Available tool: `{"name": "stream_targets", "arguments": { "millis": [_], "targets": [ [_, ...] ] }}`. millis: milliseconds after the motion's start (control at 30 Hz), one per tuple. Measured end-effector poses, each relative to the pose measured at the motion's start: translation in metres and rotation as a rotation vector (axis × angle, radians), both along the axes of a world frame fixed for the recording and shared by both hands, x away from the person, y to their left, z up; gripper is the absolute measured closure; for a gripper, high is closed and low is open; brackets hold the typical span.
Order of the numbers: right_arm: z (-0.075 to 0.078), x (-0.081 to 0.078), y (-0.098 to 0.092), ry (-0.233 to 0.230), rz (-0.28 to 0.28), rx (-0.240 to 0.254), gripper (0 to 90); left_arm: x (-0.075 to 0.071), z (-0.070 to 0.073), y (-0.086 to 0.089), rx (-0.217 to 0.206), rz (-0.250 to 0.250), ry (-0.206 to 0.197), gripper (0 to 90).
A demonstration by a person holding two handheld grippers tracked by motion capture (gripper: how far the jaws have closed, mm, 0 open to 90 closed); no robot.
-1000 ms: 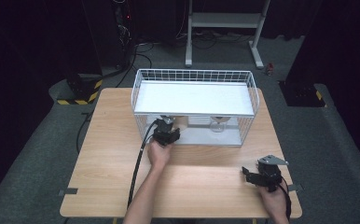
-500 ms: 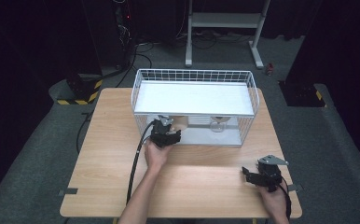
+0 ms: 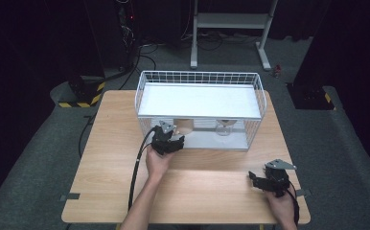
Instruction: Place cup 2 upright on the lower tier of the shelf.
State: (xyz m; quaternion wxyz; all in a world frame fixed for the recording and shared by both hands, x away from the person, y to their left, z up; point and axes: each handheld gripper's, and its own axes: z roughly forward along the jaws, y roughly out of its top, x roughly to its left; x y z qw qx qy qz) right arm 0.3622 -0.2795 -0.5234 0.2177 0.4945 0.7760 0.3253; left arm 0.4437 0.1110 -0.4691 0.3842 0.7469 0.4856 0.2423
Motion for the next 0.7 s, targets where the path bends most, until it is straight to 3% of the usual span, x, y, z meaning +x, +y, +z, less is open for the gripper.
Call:
{"name": "stream_targets", "arguments": {
  "millis": [233, 500, 700],
  "targets": [
    [0.000, 0.000, 0.000, 0.000, 0.001, -0.002, 23.5, -0.006, 0.006, 0.007, -0.024, -0.002, 0.007, 35.0],
    [0.000, 0.000, 0.000, 0.002, -0.007, -0.002, 23.5, -0.020, 0.011, 0.019, -0.025, -0.013, -0.007, 34.6],
    [0.000, 0.000, 0.000, 0.004, -0.012, 0.003, 23.5, -0.027, 0.017, 0.026, -0.049, -0.015, -0.020, 34.3]
  ]
}}
